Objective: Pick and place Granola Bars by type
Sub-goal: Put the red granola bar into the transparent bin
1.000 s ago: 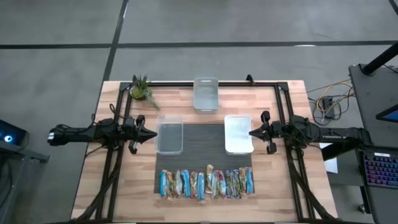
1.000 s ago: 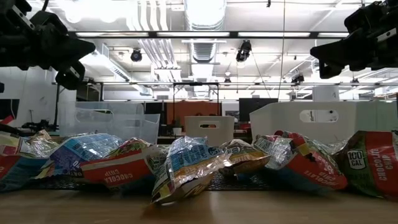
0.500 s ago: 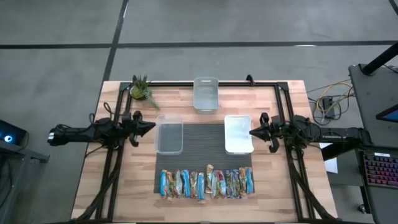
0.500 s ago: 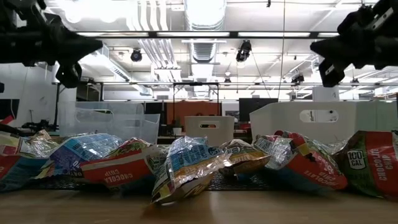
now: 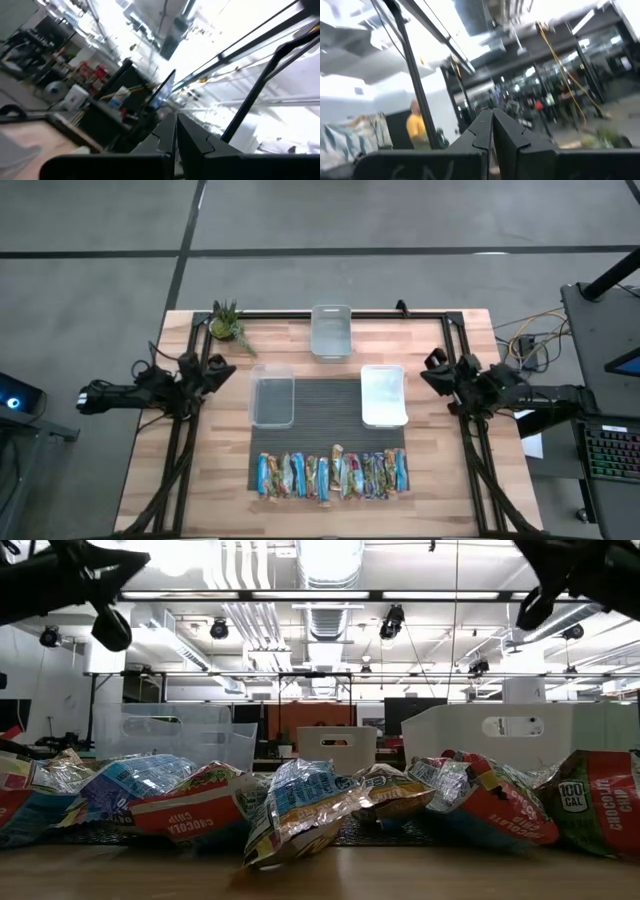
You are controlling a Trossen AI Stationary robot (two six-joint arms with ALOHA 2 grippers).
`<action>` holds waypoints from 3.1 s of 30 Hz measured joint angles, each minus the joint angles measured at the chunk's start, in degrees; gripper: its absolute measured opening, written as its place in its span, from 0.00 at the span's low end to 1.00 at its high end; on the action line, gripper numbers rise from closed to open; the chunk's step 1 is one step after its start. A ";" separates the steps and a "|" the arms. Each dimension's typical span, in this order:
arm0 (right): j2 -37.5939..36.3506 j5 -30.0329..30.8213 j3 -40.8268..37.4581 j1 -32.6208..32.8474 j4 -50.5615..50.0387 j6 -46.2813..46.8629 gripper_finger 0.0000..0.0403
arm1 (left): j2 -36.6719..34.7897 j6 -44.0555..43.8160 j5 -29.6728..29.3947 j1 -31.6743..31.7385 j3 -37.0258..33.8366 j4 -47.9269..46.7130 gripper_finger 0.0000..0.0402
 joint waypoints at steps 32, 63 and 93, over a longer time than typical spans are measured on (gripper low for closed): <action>18.14 0.74 42.21 0.00 -41.12 -5.40 0.02 | 19.82 18.12 4.82 0.00 41.80 -29.28 0.00; 20.50 -5.31 31.38 0.11 -29.16 -10.32 0.02 | 16.36 22.16 5.80 0.00 25.93 -18.29 0.00; 20.57 -4.66 22.67 0.11 -22.81 -7.56 0.02 | 10.55 25.30 4.56 0.02 5.26 -12.33 0.00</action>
